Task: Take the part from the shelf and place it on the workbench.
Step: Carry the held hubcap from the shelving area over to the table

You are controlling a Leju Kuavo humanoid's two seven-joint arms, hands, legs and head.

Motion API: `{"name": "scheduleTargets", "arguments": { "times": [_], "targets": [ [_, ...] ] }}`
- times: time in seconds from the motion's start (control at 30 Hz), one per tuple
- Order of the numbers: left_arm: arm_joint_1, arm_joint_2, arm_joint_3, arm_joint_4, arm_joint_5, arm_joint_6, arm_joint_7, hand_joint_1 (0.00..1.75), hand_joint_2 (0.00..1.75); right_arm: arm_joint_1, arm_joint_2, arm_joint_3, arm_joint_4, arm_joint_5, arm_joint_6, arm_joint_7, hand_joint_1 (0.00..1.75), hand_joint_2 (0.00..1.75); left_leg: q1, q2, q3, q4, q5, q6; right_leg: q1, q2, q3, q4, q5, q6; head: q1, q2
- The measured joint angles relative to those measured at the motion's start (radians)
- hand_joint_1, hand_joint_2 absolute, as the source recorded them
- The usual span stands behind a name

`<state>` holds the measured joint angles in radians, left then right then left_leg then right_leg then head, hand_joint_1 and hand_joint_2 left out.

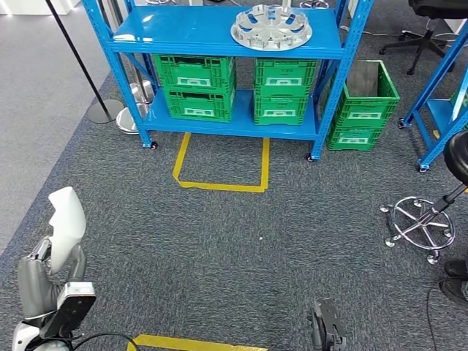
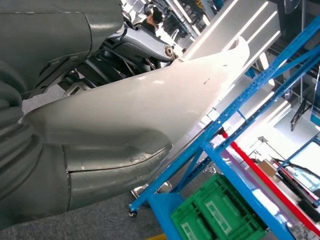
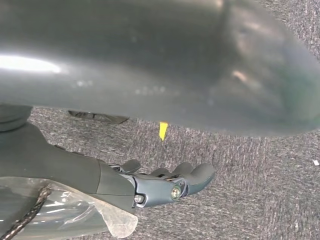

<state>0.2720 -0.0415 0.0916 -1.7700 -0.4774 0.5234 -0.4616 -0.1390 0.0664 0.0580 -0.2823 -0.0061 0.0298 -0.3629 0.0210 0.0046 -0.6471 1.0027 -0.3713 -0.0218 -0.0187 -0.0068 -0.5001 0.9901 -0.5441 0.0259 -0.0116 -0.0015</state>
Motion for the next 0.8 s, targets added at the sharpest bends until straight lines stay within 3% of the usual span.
{"name": "scheduleTargets", "arguments": {
  "times": [0.17, 0.23, 0.27, 0.33, 0.4, 0.43, 0.47, 0.53, 0.6, 0.7, 0.8],
  "targets": [
    [0.000, 0.000, 0.001, -0.001, 0.000, 0.000, 0.000, 1.75, 1.75, -0.001, 0.001, 0.000, 0.000, 0.000, 0.000, 0.000, 0.00, 0.00, -0.005, -0.001, -0.006, 0.008, -0.007, 0.017, -0.003, -0.003, 0.007, -0.006, -0.001, 0.017, 0.000, 0.000],
    [0.001, -0.001, 0.001, -0.004, 0.000, 0.000, 0.000, 1.75, 1.75, -0.002, 0.001, 0.000, 0.000, -0.001, 0.000, 0.000, 0.00, 0.00, -0.002, -0.004, 0.002, -0.012, 0.001, 0.025, -0.003, -0.004, 0.007, 0.005, -0.018, 0.024, 0.002, 0.000],
    [0.001, -0.001, 0.002, -0.006, -0.001, 0.000, 0.000, 1.75, 1.75, -0.003, 0.001, 0.000, 0.000, -0.001, 0.000, 0.000, 0.00, 0.00, 0.001, -0.006, 0.006, -0.023, 0.006, 0.028, -0.002, -0.002, -0.006, 0.037, -0.043, 0.027, 0.004, 0.000],
    [0.001, -0.002, 0.002, -0.007, -0.001, 0.000, 0.001, 1.75, 1.75, -0.003, 0.001, 0.000, 0.000, -0.001, -0.002, 0.000, 0.00, 0.00, 0.004, -0.011, 0.006, -0.032, 0.011, 0.032, -0.002, 0.002, -0.060, 0.152, -0.112, 0.029, 0.007, 0.000],
    [0.002, -0.003, 0.003, -0.007, -0.001, 0.000, 0.002, 1.75, 1.75, 0.000, 0.001, 0.000, 0.000, -0.004, -0.005, 0.000, 0.00, 0.00, 0.003, -0.022, -0.001, -0.031, 0.015, 0.031, -0.003, 0.003, -0.102, 0.243, -0.145, 0.031, 0.007, 0.000],
    [0.003, -0.004, 0.004, -0.007, -0.001, 0.000, 0.002, 1.75, 1.75, 0.002, 0.001, 0.000, 0.000, -0.006, -0.007, 0.000, 0.00, 0.00, 0.004, -0.029, -0.005, -0.029, 0.018, 0.028, -0.003, 0.004, -0.100, 0.243, -0.136, 0.032, 0.007, 0.000],
    [0.003, -0.005, 0.004, -0.007, 0.000, 0.000, 0.002, 1.75, 1.75, 0.003, 0.001, 0.000, 0.000, -0.008, -0.009, 0.000, 0.00, 0.00, 0.005, -0.038, -0.010, -0.027, 0.021, 0.024, -0.005, 0.007, -0.078, 0.205, -0.110, 0.032, 0.007, 0.000],
    [0.003, -0.006, 0.004, -0.007, 0.001, 0.000, 0.003, 1.75, 1.75, 0.002, 0.002, -0.001, 0.000, -0.010, -0.012, 0.001, 0.00, 0.00, 0.006, -0.057, -0.020, -0.018, 0.027, 0.013, -0.007, 0.036, -0.011, 0.077, -0.054, 0.031, 0.007, 0.000],
    [0.004, -0.006, 0.006, -0.008, 0.002, 0.000, 0.003, 1.75, 1.75, 0.003, 0.005, -0.001, 0.000, -0.011, -0.014, 0.000, 0.00, 0.00, 0.003, -0.073, -0.026, -0.009, 0.032, 0.000, -0.006, 0.058, 0.022, 0.007, -0.028, 0.017, 0.004, 0.000],
    [0.010, -0.006, 0.008, -0.009, 0.003, 0.000, 0.003, 1.75, 1.75, 0.003, 0.008, -0.002, 0.000, -0.012, -0.015, 0.000, 0.00, 0.00, 0.007, -0.089, -0.029, -0.016, 0.044, -0.017, -0.003, 0.035, 0.017, 0.007, -0.016, -0.011, 0.002, 0.000],
    [0.017, -0.006, 0.010, -0.009, 0.003, 0.000, 0.003, 1.75, 1.75, -0.001, 0.009, -0.002, 0.000, -0.012, -0.016, 0.000, 0.00, 0.00, 0.010, -0.072, -0.036, -0.003, 0.032, -0.021, -0.004, 0.016, 0.011, 0.005, -0.003, -0.025, 0.000, 0.000]
  ]
}}
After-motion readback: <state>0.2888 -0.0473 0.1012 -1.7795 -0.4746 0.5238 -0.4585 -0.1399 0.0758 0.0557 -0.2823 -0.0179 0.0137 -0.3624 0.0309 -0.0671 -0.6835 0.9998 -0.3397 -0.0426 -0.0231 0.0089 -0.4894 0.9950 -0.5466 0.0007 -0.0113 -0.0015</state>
